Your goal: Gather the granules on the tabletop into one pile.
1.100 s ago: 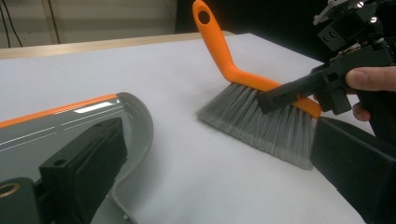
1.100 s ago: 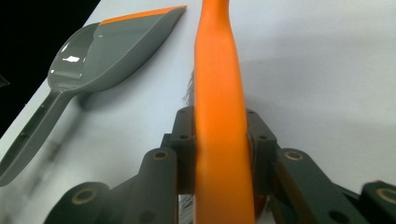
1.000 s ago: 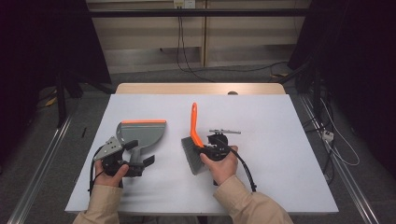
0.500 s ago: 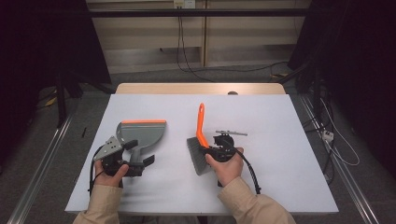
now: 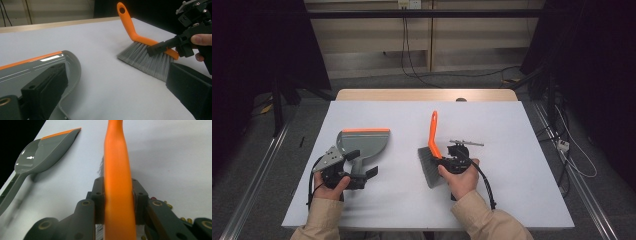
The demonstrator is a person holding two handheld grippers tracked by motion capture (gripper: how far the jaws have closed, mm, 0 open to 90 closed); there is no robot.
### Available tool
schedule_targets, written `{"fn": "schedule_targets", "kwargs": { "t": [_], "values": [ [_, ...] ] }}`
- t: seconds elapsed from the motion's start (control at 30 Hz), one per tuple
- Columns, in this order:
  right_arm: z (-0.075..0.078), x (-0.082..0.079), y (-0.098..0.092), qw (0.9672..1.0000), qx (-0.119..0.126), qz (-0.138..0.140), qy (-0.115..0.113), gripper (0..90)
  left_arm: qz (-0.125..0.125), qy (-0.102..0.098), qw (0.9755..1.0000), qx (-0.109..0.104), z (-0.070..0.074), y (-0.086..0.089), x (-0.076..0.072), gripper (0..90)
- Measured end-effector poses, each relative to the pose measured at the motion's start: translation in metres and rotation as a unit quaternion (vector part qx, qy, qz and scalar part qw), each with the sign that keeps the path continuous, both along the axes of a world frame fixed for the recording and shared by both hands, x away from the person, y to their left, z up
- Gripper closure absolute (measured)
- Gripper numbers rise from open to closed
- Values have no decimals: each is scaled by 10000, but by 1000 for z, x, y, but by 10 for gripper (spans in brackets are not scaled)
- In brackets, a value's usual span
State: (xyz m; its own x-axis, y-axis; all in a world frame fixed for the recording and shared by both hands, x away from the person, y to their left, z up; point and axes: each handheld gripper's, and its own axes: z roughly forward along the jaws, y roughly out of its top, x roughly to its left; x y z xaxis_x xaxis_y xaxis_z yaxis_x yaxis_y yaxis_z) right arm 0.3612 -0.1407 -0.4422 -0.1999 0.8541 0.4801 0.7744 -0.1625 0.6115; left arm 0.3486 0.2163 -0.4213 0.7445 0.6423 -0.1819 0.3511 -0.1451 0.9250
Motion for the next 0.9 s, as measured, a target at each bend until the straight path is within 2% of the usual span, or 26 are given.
{"fn": "schedule_targets", "kwargs": {
  "t": [0.9],
  "values": [
    [0, -6, -20, 9999, 7, -162, -4, 708, -17, -4, 10000, 41, 0, -1, 0, 36]
  ]
}}
